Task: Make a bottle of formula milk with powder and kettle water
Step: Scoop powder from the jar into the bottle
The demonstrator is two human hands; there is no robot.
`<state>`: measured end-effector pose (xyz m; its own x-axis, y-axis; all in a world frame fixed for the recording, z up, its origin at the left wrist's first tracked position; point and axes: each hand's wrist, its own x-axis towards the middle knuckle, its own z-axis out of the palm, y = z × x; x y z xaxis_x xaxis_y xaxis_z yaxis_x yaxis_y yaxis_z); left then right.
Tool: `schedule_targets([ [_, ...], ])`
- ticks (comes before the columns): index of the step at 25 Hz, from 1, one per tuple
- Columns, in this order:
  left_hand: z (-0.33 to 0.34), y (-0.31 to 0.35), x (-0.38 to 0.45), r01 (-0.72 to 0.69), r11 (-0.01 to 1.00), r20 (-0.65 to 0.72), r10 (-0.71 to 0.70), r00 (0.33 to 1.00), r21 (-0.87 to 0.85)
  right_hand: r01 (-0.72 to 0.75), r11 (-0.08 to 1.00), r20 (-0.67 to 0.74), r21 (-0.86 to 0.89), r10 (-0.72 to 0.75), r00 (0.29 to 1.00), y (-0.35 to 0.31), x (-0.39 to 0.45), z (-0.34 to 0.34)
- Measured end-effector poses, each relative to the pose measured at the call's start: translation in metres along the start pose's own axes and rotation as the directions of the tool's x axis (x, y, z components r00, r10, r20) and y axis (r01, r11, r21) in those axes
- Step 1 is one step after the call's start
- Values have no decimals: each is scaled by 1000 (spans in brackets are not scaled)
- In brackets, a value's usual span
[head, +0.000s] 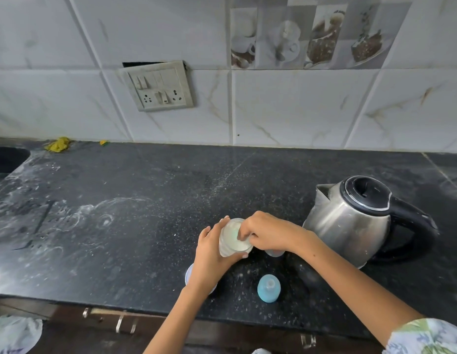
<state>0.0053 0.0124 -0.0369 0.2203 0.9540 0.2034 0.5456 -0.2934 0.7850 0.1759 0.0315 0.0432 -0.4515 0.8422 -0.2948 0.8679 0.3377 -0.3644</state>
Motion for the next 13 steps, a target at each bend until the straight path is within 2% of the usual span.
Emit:
schedule_targets([
  [7, 6, 2, 1, -45, 999, 22, 45, 999, 25, 66, 998, -112, 14, -64, 992, 10, -10, 0],
  [13, 6, 6, -1, -76, 997, 18, 75, 997, 22, 27, 991, -98, -131, -40, 994, 8, -8, 1],
])
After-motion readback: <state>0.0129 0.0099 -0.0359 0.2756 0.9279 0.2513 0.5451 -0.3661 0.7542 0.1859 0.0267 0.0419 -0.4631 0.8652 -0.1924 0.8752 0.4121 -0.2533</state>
